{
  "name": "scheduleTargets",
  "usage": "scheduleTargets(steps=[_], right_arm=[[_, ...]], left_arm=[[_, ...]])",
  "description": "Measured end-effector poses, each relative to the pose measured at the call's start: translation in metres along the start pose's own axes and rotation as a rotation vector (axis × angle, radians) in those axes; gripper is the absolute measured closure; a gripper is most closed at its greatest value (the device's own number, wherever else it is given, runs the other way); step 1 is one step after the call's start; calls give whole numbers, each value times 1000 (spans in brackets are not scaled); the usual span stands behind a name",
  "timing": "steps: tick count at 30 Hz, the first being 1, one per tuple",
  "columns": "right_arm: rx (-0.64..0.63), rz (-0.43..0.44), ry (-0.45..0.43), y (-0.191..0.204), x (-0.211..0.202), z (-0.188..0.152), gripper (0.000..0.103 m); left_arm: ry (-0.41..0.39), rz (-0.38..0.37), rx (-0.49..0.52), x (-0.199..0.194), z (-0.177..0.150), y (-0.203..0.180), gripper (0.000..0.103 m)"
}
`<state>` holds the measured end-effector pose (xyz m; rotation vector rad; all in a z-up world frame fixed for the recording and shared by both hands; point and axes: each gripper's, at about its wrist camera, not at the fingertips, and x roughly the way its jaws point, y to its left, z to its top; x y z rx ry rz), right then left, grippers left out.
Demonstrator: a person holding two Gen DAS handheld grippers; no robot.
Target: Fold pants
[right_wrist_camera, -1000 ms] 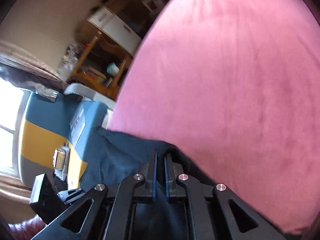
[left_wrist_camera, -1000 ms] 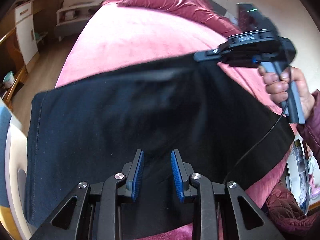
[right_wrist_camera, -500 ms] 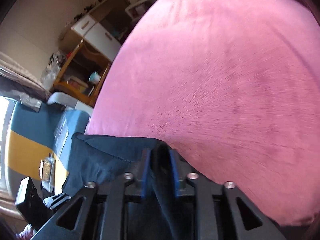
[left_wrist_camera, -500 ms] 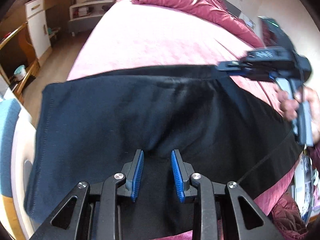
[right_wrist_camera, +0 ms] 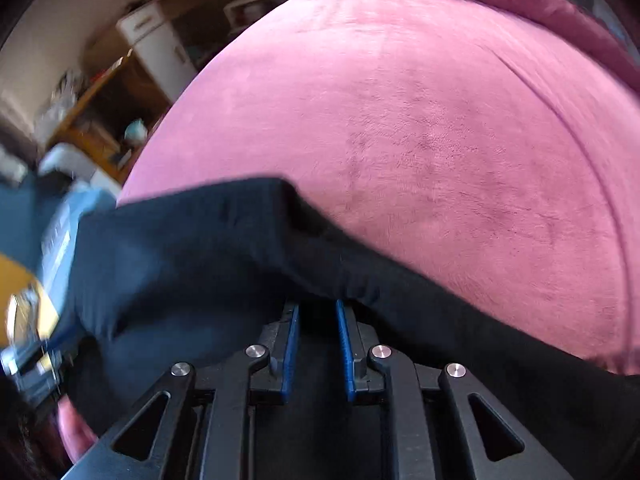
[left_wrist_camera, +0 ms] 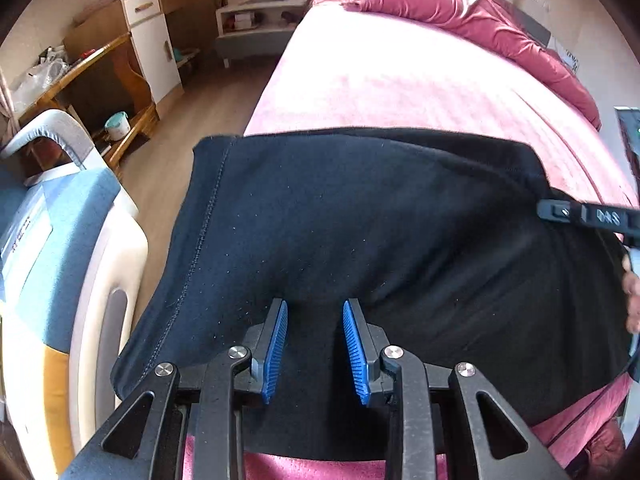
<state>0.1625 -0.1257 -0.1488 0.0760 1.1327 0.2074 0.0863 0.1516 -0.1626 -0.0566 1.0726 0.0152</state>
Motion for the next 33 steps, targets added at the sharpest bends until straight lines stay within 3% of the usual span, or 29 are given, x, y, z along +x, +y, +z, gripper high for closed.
scheduleTargets(steps=[8,17,26,29,31,32,33], right_arm=[[8,-11,-36,6,-29,-21,79],[-2,25,-71,0,-78,-76,71],[43,-52,-45,-28,-97,-136,68],[109,-46,-17,-45,-96,-148,68],[143,-28,1,-55,-93,-156,68],[153,-30,2,-59,-92,-160,68],[157,-33,3,-61,-91,-162,67]], left_arm=[[-57,-13,5,-13,-4,-21,73],[-110,-44,32,-46,-7,-40,73],[-106,-53,31,-53,-13,-48,72],[-70,-74,-21,-47,-12,-34,72],[-46,-104,-92,-45,-9,-15,65],[-39,-119,-128,-46,-7,-3,56],[-35,-127,-175,-47,-6,11,56]])
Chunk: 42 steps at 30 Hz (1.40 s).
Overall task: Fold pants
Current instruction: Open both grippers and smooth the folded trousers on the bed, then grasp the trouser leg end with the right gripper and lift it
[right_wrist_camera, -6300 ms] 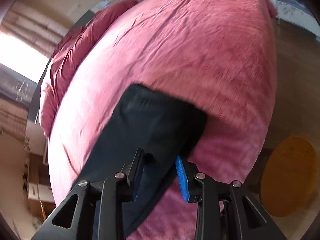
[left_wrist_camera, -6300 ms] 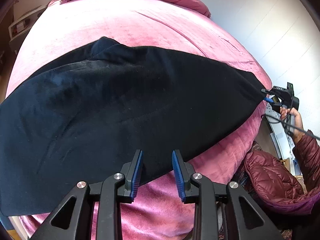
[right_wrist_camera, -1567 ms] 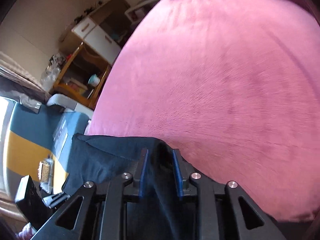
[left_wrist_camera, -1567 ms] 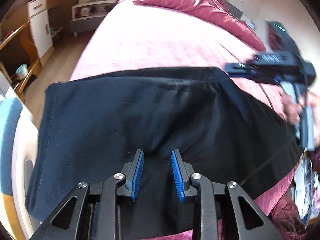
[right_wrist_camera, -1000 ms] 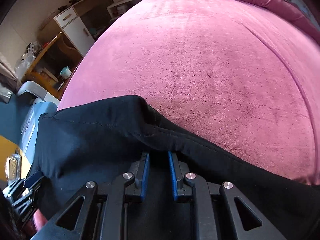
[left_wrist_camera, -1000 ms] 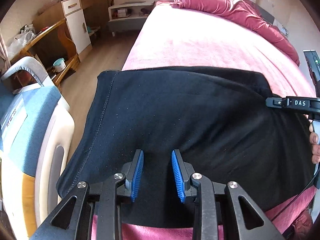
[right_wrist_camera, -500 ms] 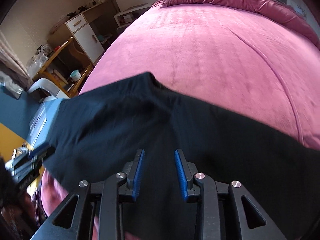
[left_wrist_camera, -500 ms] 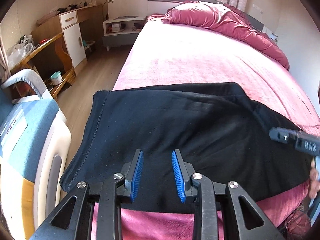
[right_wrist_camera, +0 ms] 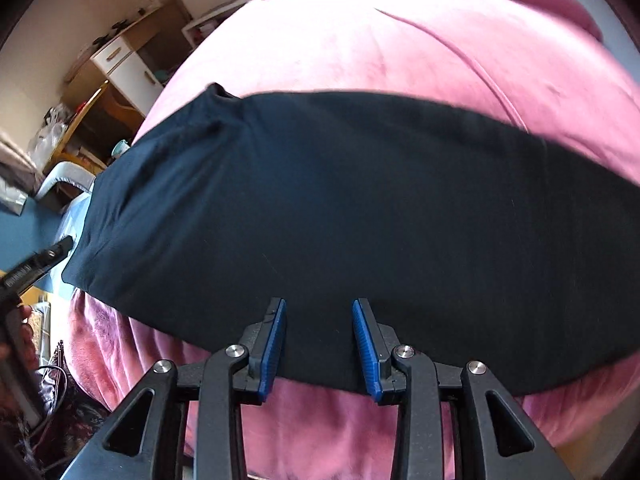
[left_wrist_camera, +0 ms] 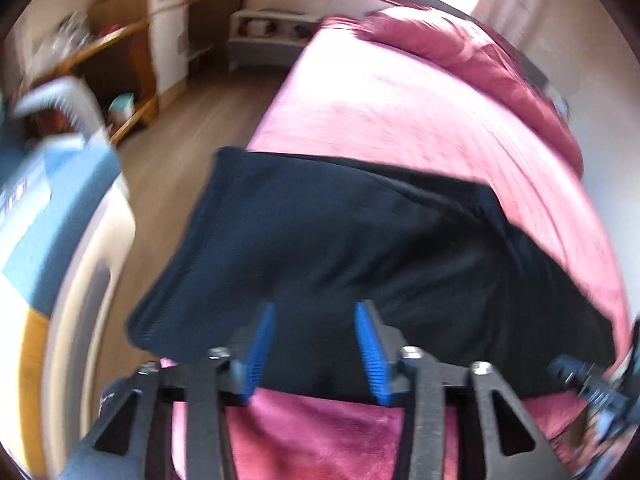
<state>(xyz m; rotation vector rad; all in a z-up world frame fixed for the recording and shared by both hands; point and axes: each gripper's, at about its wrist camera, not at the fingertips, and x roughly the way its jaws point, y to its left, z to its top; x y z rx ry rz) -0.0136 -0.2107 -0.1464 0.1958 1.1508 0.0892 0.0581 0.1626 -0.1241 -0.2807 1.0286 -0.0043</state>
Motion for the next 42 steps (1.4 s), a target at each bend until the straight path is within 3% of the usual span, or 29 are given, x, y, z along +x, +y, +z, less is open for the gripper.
scheduleTargets(steps=[4,7,9,12,17,19,21,22,23,26,31,35,39,42], right_arm=[[20,6,0,-4,5,-2,65],[15,13,-3,-3,7,-3,61],[17,14,-4,-3,9,-2,60],[24,20,-5,-4,9,-2,60],[28,23,-4,-4,10,-3,59],[26,22,-5,-5,9,-4,58],[24,19,-5,-4,9,-4,57],[24,19,-5,-4,9,-4,57],[24,19,-4,-4,10,-3,57],[28,25,-4,-5,13,-3,57],[34,52,-1,-7,18,-3,49],[68,82,-6,-14,13,-1,49],[164,120,-23,-38,-1,4,49],[264,125,-67,-75,-23,3,49]], left_arm=[[1,2,-252,-17,14,75,55],[25,6,-421,-21,12,130,48],[58,-27,-480,-16,6,148,39],[121,-78,-544,1,-3,161,38],[196,-135,-562,32,-9,153,39],[213,-151,-568,43,-10,149,46],[217,-149,-552,50,-7,143,71],[206,-134,-524,49,-4,138,75],[180,-128,-482,44,0,133,88],[88,-74,-374,19,10,117,89],[175,38,-294,47,3,109,88],[149,82,-287,42,4,107,72],[68,168,-273,19,11,106,71],[-8,177,-244,1,16,101,71]])
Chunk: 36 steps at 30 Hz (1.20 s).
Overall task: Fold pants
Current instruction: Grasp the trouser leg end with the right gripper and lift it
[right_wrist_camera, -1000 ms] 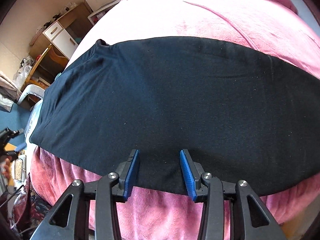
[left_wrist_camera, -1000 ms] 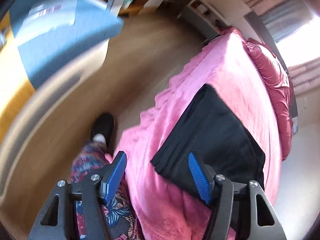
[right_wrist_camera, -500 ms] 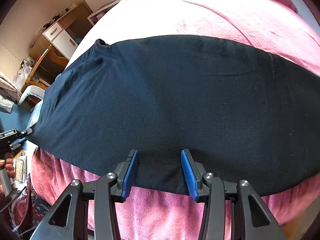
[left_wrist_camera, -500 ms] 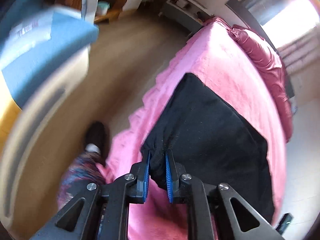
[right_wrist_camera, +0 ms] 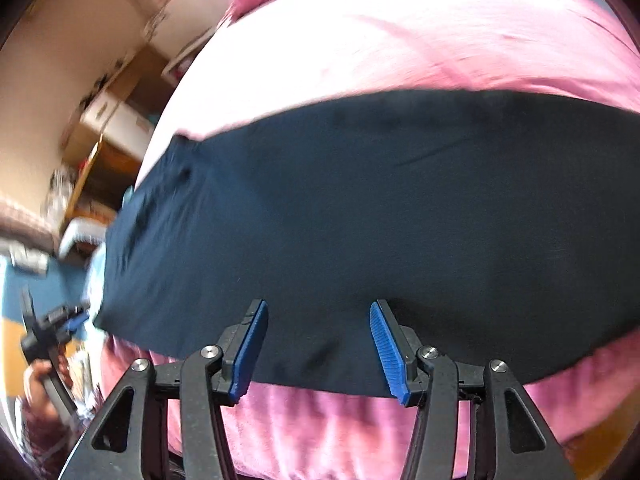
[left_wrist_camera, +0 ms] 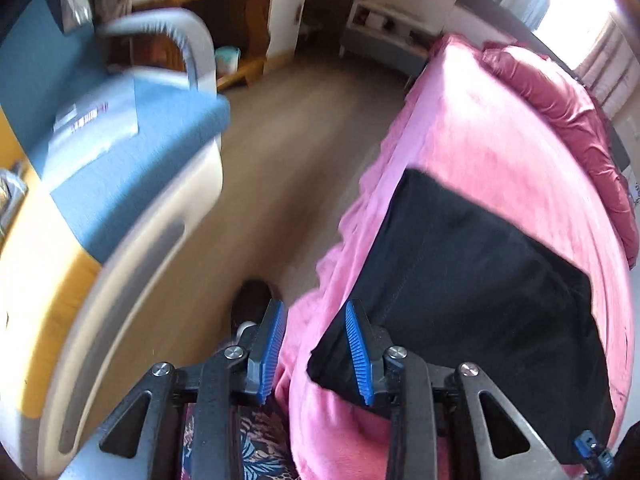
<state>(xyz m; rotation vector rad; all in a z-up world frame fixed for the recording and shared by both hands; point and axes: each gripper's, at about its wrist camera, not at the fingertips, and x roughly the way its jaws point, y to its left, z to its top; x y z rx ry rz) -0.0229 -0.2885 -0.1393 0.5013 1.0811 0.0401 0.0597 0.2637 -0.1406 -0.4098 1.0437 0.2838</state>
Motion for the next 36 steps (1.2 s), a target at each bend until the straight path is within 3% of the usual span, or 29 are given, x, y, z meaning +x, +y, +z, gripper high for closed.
scheduleTargets(steps=[6,8,15,20,25,30,33,36], right_arm=[[309,-20,-167,-115,-73,2,52],[438,-26,-238,-161,-99,-5,61],[777,27,-404,-275,-133,-31,65],[851,37,-431,-303,-124,-36,65],[883,79,-464,-319,-115,-37,64],[889,97,-518,-331,-115,-27,65],[932,131,-528,-340,-107,-23,65],[909,110,-513,-338,-109,-16,68]], left_arm=[[-75,-124,136,-27,-5,-47,70],[-57,-170,195,-28,-12,-68,70],[35,-323,366,-18,-45,-145,70],[98,-394,469,-14,-76,-194,70],[131,-409,562,-10,-99,-229,70],[190,-406,560,9,-117,-247,70],[183,-388,567,14,-123,-251,70],[166,-380,576,13,-127,-254,70]])
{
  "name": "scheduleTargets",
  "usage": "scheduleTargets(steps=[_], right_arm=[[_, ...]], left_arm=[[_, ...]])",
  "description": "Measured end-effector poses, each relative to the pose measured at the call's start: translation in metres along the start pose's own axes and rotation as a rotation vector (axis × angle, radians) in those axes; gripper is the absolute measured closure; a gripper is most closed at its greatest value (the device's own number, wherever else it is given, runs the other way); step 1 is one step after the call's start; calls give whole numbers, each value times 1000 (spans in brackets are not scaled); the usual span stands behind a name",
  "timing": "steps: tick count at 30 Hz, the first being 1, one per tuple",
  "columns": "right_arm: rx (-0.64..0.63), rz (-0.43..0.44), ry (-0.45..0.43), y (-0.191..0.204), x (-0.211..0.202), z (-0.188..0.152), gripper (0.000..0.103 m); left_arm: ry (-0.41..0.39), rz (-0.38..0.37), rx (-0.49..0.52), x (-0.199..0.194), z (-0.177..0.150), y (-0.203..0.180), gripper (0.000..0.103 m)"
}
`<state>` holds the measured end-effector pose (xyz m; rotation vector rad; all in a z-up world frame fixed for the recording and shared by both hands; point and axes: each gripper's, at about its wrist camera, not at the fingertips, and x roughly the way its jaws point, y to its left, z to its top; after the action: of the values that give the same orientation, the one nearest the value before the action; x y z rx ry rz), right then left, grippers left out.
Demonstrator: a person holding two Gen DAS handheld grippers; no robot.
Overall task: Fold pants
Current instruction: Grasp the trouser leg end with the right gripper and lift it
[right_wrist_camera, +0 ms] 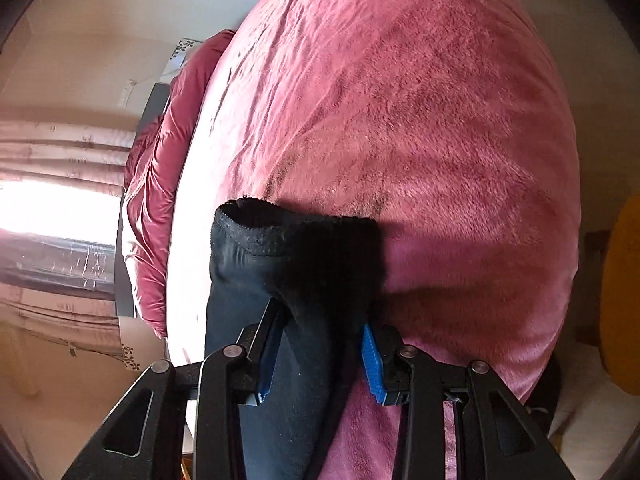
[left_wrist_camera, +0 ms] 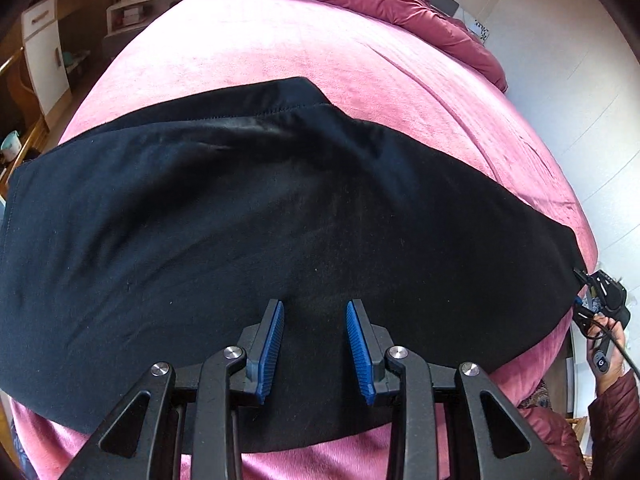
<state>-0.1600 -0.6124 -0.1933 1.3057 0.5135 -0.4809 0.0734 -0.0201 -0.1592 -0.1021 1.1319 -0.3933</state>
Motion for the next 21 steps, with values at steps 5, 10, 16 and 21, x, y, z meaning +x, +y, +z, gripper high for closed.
scheduleTargets(steps=[5,10,16,21], right_arm=[[-100,19,-8,34,-12,-2,86],[-263,88,0,92,-30,-19,86],[-539,145,84,178,-31,-77,86],[-726,189,216,232,-12,-153,86]], left_arm=[[12,-17,-19,0,-3,0,67],[27,-48,-34,-6,-4,9,62],[44,-55,-71,-9,3,19,63],[46,-61,-102,-13,4,26,64]])
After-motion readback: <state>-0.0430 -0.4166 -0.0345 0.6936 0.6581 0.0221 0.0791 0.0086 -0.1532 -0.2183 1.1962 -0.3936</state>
